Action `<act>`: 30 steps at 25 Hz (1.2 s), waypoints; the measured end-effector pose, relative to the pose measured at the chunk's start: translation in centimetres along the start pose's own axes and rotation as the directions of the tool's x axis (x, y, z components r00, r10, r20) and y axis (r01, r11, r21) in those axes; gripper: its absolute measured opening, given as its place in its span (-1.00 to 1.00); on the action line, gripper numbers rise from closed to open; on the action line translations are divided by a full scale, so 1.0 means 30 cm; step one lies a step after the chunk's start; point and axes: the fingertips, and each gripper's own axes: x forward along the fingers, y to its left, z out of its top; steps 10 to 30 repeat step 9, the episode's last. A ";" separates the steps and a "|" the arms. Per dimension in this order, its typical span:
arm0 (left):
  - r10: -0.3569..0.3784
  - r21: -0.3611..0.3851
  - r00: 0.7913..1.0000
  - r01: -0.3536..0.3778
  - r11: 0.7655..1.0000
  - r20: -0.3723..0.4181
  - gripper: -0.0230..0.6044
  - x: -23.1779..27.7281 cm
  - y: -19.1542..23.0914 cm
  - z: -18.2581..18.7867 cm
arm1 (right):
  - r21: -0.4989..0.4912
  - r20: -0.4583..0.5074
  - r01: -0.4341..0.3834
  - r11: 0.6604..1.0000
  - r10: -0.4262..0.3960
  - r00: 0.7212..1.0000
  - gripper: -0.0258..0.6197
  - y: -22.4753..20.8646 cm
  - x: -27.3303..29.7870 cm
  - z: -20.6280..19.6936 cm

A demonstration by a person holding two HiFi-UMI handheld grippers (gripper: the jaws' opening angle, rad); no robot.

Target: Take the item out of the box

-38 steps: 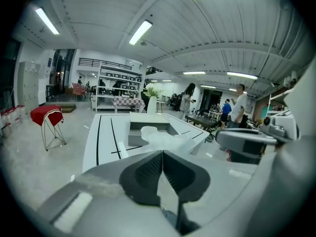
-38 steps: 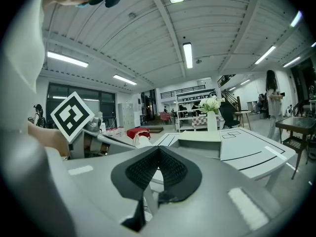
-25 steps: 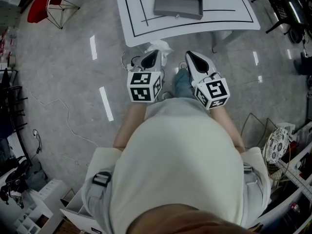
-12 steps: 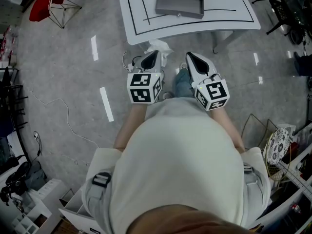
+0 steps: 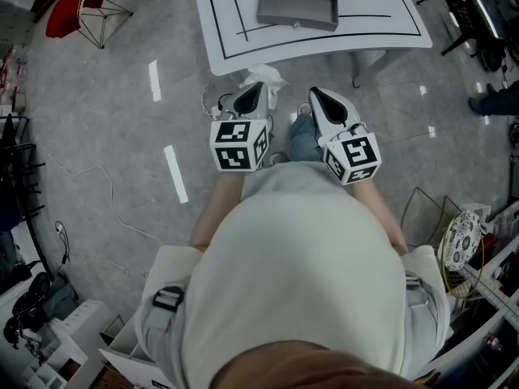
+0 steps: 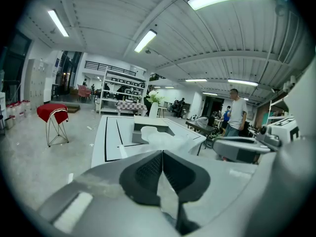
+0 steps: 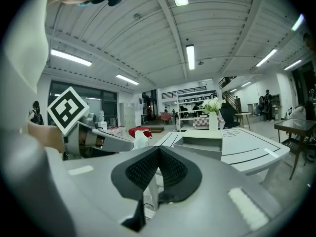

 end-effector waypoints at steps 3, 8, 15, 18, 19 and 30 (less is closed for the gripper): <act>-0.004 -0.001 1.000 0.004 1.000 0.001 -0.91 0.011 -0.002 0.003 | -0.002 0.000 0.008 1.000 -0.008 1.000 -0.93 -0.014 0.002 0.002; -0.009 -0.001 1.000 0.009 1.000 0.004 -0.91 0.028 0.003 0.018 | -0.006 0.001 0.014 1.000 -0.014 1.000 -0.93 -0.029 0.016 0.013; -0.010 -0.002 1.000 0.010 1.000 0.005 -0.91 0.032 0.004 0.021 | -0.008 0.001 0.014 1.000 -0.014 1.000 -0.93 -0.032 0.020 0.015; -0.010 -0.002 1.000 0.010 1.000 0.005 -0.91 0.032 0.004 0.021 | -0.008 0.001 0.014 1.000 -0.014 1.000 -0.93 -0.032 0.020 0.015; -0.010 -0.002 1.000 0.010 1.000 0.005 -0.91 0.032 0.004 0.021 | -0.008 0.001 0.014 1.000 -0.014 1.000 -0.93 -0.032 0.020 0.015; -0.010 -0.002 1.000 0.010 1.000 0.005 -0.91 0.032 0.004 0.021 | -0.008 0.001 0.014 1.000 -0.014 1.000 -0.93 -0.032 0.020 0.015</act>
